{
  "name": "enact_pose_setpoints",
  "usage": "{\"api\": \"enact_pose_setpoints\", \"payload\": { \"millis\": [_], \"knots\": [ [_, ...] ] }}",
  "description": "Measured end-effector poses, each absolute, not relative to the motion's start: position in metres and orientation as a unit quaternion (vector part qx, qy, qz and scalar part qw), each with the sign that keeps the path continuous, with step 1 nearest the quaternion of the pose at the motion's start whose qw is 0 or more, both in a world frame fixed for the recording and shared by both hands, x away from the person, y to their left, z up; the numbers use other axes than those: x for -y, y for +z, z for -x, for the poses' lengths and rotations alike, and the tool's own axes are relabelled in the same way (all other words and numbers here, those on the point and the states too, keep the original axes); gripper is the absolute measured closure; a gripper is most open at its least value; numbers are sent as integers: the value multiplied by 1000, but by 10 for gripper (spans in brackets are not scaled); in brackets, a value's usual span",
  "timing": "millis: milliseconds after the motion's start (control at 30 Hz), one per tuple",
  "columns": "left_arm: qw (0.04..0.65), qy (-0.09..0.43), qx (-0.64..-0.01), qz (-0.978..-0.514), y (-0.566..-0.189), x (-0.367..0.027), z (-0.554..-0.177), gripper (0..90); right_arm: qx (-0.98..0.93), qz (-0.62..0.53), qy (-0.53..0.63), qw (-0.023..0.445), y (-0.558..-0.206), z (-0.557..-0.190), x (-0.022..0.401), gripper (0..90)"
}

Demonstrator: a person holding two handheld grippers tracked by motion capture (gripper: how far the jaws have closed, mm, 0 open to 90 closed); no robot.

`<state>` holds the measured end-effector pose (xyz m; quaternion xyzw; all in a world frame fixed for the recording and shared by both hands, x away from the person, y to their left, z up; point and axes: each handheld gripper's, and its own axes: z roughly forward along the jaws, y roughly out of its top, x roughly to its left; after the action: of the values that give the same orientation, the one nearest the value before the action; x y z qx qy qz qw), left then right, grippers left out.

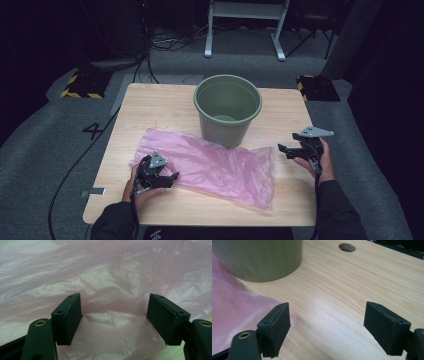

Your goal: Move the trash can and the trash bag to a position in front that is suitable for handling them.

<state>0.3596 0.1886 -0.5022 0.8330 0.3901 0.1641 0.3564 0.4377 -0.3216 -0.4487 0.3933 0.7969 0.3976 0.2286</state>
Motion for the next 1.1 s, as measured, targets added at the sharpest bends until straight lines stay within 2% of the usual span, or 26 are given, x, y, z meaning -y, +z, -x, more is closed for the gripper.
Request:
{"api": "enact_pose_setpoints", "payload": {
  "millis": [133, 167, 367, 467, 500, 533, 567, 600, 633, 700, 733, 767, 800, 867, 933, 967, 1100],
  "knots": [
    [355, 167, -391, -833, -502, -176, -356, 281, -793, -373, 437, 202, -445, -414, 318, 220],
    [356, 165, -388, -834, -502, -171, -355, 281, -804, -346, 441, 195, -444, -400, 309, 228],
    [360, 162, -382, -836, -503, -161, -354, 277, -835, -292, 446, 139, -455, -369, 281, 225],
    [362, 162, -378, -837, -503, -158, -354, 275, -853, -280, 416, 144, -463, -365, 273, 225],
    [362, 162, -377, -837, -503, -157, -354, 273, -860, -281, 401, 142, -472, -366, 271, 285],
    [362, 162, -377, -837, -503, -157, -354, 272, -860, -281, 401, 142, -472, -366, 271, 285],
    [362, 161, -376, -838, -503, -156, -354, 262, -865, -290, 386, 139, -482, -370, 271, 352],
    [362, 161, -376, -838, -503, -156, -354, 245, -865, -290, 386, 139, -482, -370, 271, 352],
    [362, 160, -377, -838, -503, -156, -355, 245, -867, -291, 381, 136, -485, -372, 272, 416],
    [357, 163, -372, -841, -503, -157, -354, 215, -866, -297, 381, 128, -490, -377, 275, 476],
    [359, 167, -367, -842, -501, -159, -353, 187, -869, -297, 376, 125, -494, -380, 277, 542],
    [359, 167, -367, -842, -501, -159, -353, 181, -869, -297, 376, 125, -494, -380, 277, 542],
    [368, 171, -364, -838, -498, -164, -352, 178, -867, -301, 376, 128, -496, -382, 279, 621],
    [371, 176, -363, -836, -495, -168, -352, 174, -866, -303, 377, 128, -496, -385, 283, 695],
    [381, 178, -369, -829, -492, -178, -351, 171, -866, -301, 378, 128, -496, -386, 285, 716],
    [383, 175, -376, -826, -491, -188, -352, 169, -865, -304, 375, 138, -496, -388, 288, 757],
    [385, 166, -377, -826, -492, -206, -351, 169, -857, -324, 370, 151, -495, -395, 299, 760]
  ]
}}
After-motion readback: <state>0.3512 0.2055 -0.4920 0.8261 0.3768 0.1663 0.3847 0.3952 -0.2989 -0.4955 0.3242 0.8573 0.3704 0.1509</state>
